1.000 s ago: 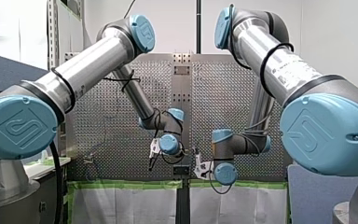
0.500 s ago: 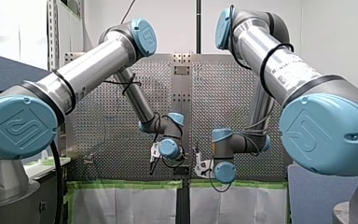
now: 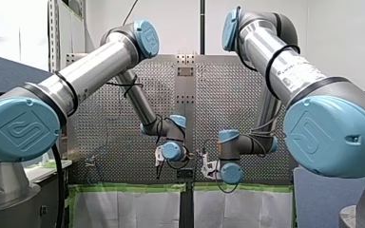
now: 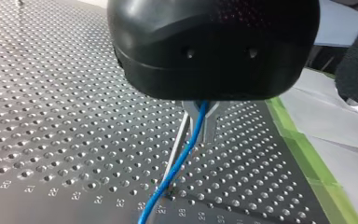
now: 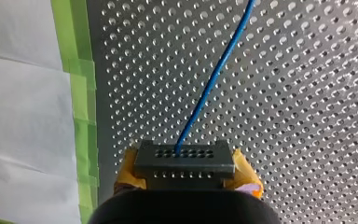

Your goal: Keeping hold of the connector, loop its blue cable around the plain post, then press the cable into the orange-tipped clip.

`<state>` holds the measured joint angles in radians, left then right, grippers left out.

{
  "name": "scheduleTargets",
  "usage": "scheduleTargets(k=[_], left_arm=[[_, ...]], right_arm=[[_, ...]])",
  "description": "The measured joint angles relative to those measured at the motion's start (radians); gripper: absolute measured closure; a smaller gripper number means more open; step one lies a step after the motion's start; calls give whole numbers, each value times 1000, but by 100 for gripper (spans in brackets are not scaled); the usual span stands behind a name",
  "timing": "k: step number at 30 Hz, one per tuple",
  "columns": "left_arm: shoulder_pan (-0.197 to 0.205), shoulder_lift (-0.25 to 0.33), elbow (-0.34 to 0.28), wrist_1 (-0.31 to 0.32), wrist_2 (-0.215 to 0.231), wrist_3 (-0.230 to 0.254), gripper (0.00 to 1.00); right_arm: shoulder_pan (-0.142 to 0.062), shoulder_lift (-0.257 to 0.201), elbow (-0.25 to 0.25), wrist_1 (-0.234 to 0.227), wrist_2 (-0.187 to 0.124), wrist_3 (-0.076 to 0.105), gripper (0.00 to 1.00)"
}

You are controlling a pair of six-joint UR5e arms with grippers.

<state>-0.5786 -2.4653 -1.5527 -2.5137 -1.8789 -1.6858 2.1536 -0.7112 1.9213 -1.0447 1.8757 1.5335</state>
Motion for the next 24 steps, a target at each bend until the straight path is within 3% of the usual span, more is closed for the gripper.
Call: scheduleTargets(k=[11, 19, 24], left_arm=[[8, -56, 34, -9, 14, -11, 100], [11, -71, 60, 24, 21, -69, 100], [16, -75, 67, 27, 28, -78, 100]], right_arm=[[-27, 2, -7, 1, 0, -20, 100], [-47, 4, -23, 3, -2, -15, 100], [-60, 4, -40, 19, -3, -14, 100]])
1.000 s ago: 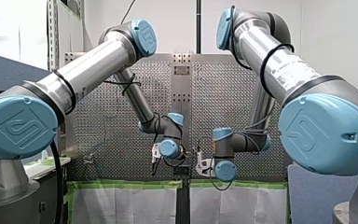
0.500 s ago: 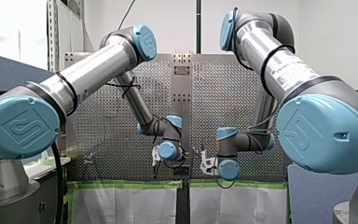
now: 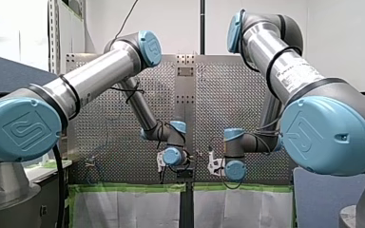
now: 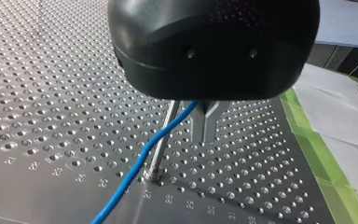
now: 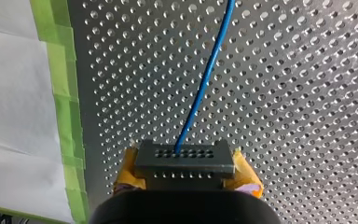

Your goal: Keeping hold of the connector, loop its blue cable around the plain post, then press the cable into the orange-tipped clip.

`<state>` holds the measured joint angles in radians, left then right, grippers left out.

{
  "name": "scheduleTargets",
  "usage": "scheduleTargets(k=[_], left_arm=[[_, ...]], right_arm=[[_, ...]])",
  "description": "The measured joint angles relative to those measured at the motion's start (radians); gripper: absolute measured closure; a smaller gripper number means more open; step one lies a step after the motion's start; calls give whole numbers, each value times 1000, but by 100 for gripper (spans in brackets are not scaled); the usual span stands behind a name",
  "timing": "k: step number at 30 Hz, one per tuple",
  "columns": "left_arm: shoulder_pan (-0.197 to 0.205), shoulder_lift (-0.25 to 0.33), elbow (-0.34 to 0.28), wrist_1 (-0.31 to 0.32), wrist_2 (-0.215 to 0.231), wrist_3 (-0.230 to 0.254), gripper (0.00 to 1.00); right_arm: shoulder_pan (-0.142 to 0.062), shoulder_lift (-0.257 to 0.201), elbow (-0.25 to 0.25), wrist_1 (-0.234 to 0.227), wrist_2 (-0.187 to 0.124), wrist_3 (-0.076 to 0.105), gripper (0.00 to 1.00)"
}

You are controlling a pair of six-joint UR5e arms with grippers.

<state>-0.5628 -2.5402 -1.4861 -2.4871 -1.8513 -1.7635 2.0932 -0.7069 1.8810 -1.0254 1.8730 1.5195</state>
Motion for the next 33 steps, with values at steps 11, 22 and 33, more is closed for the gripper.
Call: scheduleTargets(k=[11, 22, 33], left_arm=[[5, -25, 35, -7, 10, 2, 100], [22, -26, 43, -6, 9, -2, 100], [33, -26, 43, -6, 17, 1, 100]], right_arm=[[-30, 2, -12, 0, -1, -9, 100], [-50, 5, -22, -3, -9, -12, 100], [-57, 7, -23, 2, -14, -17, 100]])
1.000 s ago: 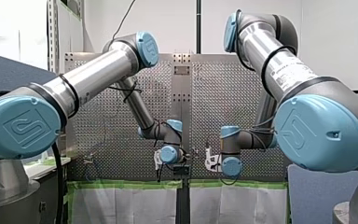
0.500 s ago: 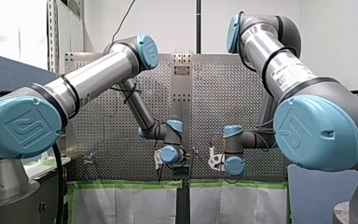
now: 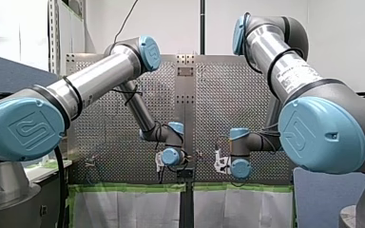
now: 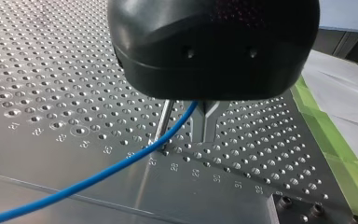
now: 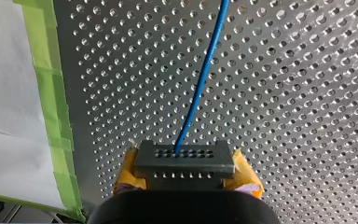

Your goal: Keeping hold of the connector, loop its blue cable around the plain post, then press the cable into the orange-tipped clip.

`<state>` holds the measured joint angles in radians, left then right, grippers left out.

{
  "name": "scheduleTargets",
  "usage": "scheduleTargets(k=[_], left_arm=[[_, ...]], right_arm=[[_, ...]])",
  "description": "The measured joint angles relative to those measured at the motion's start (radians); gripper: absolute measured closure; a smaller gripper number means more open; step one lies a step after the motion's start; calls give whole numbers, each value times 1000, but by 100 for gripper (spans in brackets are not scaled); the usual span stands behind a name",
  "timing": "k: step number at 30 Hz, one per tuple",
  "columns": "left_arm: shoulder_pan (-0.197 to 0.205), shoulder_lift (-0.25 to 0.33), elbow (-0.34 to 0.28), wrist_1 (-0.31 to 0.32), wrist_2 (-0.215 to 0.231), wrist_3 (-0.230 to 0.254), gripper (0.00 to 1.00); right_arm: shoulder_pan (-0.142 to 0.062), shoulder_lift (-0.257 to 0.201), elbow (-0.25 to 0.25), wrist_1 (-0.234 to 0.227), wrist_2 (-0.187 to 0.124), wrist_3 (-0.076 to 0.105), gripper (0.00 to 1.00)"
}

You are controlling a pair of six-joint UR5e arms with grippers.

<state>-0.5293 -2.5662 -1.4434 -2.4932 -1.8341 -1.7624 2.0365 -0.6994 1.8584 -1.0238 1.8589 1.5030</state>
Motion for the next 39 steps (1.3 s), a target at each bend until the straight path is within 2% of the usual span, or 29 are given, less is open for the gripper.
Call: scheduleTargets(k=[7, 17, 25, 29, 39], left_arm=[[8, 0, 0, -1, 4, 1, 98], [15, 0, 0, -1, 4, 0, 98], [21, 0, 0, -3, 0, 0, 98], [25, 0, 0, -3, -1, -2, 98], [35, 0, 0, -12, -16, -3, 98]], right_arm=[[-5, 1, 0, 0, -10, -8, 100], [-20, 3, -13, 3, -50, -13, 100], [-36, 7, -33, 25, -86, -13, 100], [-41, 28, -59, 45, -98, -13, 100], [-51, 101, -140, 113, -102, -8, 100]])
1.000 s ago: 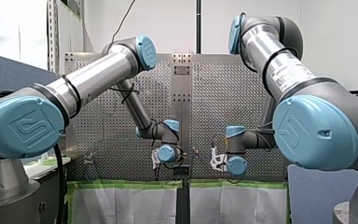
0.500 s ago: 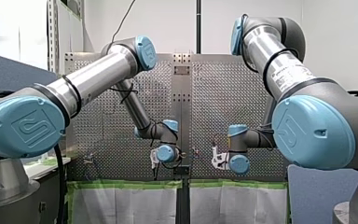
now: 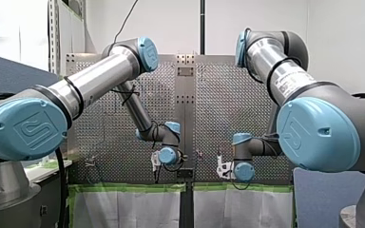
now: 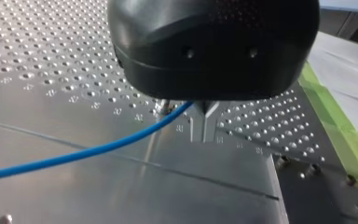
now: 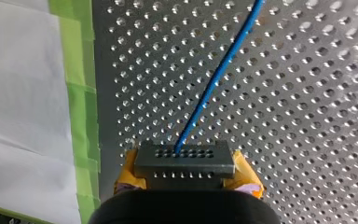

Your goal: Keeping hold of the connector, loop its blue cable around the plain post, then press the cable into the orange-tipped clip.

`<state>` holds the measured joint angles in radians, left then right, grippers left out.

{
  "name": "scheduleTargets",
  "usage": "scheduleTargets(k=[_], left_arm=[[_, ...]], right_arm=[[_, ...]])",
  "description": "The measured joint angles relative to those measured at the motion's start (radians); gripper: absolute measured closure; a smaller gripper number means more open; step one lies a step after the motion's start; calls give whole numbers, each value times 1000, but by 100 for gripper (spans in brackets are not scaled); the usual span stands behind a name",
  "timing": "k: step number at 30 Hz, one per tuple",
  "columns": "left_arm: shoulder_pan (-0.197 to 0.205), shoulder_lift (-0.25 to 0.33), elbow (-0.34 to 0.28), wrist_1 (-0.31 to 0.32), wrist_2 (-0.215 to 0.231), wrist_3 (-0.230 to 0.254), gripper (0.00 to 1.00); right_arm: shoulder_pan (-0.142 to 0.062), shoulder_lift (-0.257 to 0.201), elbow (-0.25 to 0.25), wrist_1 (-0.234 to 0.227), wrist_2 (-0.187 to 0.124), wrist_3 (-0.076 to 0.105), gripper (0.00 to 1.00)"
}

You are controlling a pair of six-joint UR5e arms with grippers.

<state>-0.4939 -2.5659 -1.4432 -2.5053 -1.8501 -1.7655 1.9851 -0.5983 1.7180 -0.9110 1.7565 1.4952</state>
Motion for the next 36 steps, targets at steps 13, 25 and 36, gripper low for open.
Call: scheduleTargets(k=[13, 25, 36], left_arm=[[12, 0, -1, -7, -2, 4, 98], [15, 0, -1, -20, 8, 4, 79], [13, 0, -1, -53, 65, 38, 0]], right_arm=[[-2, 8, -41, 48, -2, -41, 100], [-2, 8, -42, 54, -2, -53, 100], [-2, 8, -42, 58, -1, -54, 100]])
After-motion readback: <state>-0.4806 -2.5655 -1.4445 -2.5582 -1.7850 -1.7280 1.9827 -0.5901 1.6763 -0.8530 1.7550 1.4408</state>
